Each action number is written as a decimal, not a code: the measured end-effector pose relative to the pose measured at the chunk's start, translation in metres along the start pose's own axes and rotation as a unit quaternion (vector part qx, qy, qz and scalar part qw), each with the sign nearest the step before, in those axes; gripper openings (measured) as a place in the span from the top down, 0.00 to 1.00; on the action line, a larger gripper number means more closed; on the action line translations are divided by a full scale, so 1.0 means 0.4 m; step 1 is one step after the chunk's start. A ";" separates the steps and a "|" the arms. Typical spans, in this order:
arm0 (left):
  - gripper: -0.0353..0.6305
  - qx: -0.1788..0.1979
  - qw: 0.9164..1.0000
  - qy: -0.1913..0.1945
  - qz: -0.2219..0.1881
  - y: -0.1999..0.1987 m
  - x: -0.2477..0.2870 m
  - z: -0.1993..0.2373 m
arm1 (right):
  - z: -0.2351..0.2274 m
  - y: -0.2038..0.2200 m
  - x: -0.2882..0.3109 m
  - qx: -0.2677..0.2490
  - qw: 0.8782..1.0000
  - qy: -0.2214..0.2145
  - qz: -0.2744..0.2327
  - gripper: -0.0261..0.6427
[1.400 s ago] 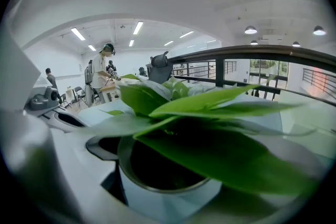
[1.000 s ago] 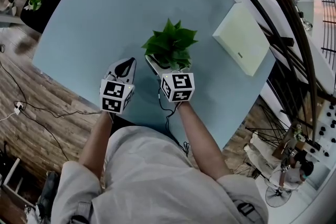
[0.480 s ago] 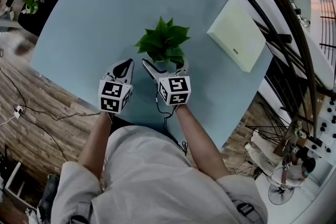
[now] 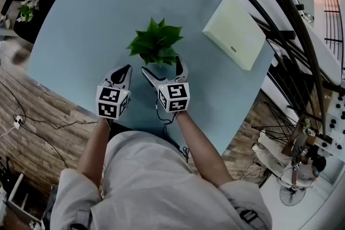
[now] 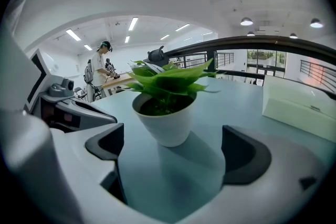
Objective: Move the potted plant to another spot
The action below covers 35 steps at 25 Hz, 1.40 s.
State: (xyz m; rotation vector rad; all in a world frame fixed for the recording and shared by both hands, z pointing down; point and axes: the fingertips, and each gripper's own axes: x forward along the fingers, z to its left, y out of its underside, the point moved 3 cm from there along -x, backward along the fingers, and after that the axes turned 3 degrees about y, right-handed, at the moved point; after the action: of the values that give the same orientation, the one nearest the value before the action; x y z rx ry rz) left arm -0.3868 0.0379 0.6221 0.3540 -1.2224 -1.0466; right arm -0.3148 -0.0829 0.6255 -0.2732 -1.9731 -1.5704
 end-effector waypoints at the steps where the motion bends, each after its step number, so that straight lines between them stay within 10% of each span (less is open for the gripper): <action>1: 0.93 0.000 1.000 0.003 0.004 0.002 0.003 -0.006 | -0.005 0.006 -0.007 0.000 1.000 0.003 0.001 0.11; 8: 0.93 0.031 0.999 0.025 0.036 0.015 0.022 -0.069 | -0.068 0.041 -0.082 0.009 0.999 0.043 0.005 0.17; 12: 0.93 0.046 0.997 0.047 0.051 0.020 0.042 -0.117 | -0.103 0.024 -0.152 -0.024 0.995 0.097 -0.027 0.69; 18: 0.93 0.074 0.992 0.084 0.065 0.018 0.085 -0.212 | -0.162 0.051 -0.241 -0.036 0.987 0.150 -0.032 0.95; 35: 0.93 0.128 0.979 0.142 0.070 -0.003 0.124 -0.480 | -0.269 0.124 -0.468 -0.012 0.980 0.196 -0.024 0.96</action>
State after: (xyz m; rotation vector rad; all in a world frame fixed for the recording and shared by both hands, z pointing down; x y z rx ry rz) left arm -0.2185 -0.0591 0.5817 0.5869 -1.1061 -0.6902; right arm -0.1051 -0.1327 0.5739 0.0732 -1.6646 -1.5405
